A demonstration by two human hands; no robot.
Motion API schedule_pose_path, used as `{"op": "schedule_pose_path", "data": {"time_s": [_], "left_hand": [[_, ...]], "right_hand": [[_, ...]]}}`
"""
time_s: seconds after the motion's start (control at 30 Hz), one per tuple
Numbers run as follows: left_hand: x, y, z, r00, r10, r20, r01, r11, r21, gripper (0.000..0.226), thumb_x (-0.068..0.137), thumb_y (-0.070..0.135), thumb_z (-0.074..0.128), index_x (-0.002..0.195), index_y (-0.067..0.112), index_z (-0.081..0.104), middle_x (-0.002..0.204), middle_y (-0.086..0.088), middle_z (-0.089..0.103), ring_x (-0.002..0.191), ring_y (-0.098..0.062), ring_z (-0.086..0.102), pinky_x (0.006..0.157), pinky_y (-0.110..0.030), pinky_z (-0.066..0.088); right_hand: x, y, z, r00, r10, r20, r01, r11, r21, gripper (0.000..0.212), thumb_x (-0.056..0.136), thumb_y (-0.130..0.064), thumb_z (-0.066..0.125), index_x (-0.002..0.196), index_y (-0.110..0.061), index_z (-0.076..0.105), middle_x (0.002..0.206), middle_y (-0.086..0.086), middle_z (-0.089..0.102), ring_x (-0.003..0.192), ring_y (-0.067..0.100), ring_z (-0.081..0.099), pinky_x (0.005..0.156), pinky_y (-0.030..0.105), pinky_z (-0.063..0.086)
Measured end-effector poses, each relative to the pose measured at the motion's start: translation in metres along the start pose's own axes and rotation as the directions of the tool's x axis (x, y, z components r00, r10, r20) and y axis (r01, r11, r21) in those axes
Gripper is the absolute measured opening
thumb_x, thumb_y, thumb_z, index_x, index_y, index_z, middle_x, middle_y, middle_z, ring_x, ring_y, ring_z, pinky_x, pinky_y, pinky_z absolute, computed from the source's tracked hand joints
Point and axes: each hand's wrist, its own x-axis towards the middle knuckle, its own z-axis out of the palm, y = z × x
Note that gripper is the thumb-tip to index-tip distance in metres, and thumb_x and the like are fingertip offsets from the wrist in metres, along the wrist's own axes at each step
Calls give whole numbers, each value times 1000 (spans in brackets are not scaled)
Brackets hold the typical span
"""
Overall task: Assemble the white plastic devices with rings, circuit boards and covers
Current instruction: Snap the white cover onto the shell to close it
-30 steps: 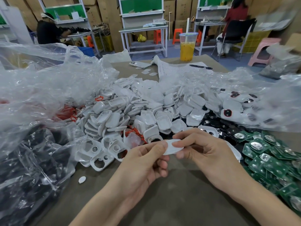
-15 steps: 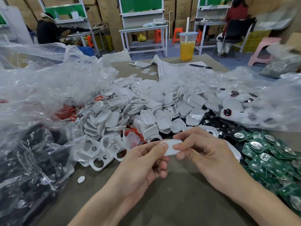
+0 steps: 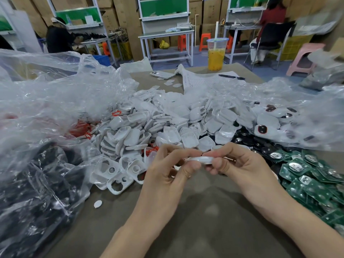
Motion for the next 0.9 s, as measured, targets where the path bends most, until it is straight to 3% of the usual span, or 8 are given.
{"op": "schedule_pose_path", "data": {"time_s": [0.1, 0.27, 0.37, 0.47, 0.6, 0.73, 0.9], "left_hand": [[0, -3, 1, 993, 118, -4, -117, 988, 103, 10, 97, 33, 64, 103, 35, 72, 104, 13, 63, 103, -9, 62, 77, -12, 44], [3, -4, 6, 981, 180, -77, -153, 949, 276, 14, 99, 25, 57, 93, 21, 68, 88, 18, 58, 89, 3, 56, 76, -7, 38], [4, 0, 9, 996, 5, -93, 6, 992, 122, 24, 99, 41, 54, 90, 25, 68, 78, 14, 63, 76, -1, 59, 70, -11, 42], [1, 5, 13, 980, -198, 15, 198, 968, -152, 33, 88, 49, 55, 96, 20, 71, 69, 10, 65, 63, -4, 59, 62, -15, 46], [2, 6, 14, 915, -335, 224, 399, 833, -383, 53, 87, 48, 57, 102, -3, 65, 68, 0, 63, 60, -14, 59, 54, -24, 49], [2, 6, 14, 911, -344, 225, 406, 839, -362, 55, 89, 46, 53, 97, -8, 58, 67, 3, 63, 59, -12, 59, 52, -23, 48], [-1, 5, 17, 925, -321, 202, 367, 892, -264, 43, 89, 47, 47, 87, 5, 55, 65, 8, 63, 56, -7, 58, 52, -19, 46]], "right_hand": [[0, -1, 3, 1000, 30, -5, -29, 999, 41, 20, 65, -33, 76, 80, -20, 79, 71, 9, 72, 65, 12, 65, 74, 19, 55], [-2, 1, 7, 998, 66, 12, -67, 994, 87, 19, 70, -26, 72, 82, -11, 73, 68, 8, 70, 59, 12, 64, 63, 19, 54], [1, 4, 8, 996, 90, 11, -91, 988, 123, 31, 69, -43, 78, 82, -14, 76, 67, 7, 69, 55, 12, 62, 55, 20, 52], [4, 6, 7, 993, 115, -2, -114, 983, 141, 49, 63, -62, 82, 87, -19, 79, 69, 5, 68, 53, 12, 59, 47, 20, 47], [6, 9, 2, 989, 147, 5, -145, 972, 184, 37, 77, -49, 67, 91, -18, 81, 64, 0, 66, 53, 7, 58, 46, 17, 45], [7, 11, 1, 985, 173, 30, -175, 965, 195, 37, 79, -45, 69, 97, -14, 81, 66, 0, 67, 55, 7, 59, 48, 18, 47], [8, 16, -2, 990, 142, -12, -141, 987, 76, 45, 86, -58, 68, 102, -18, 79, 58, 2, 58, 54, 11, 53, 50, 18, 44]]}}
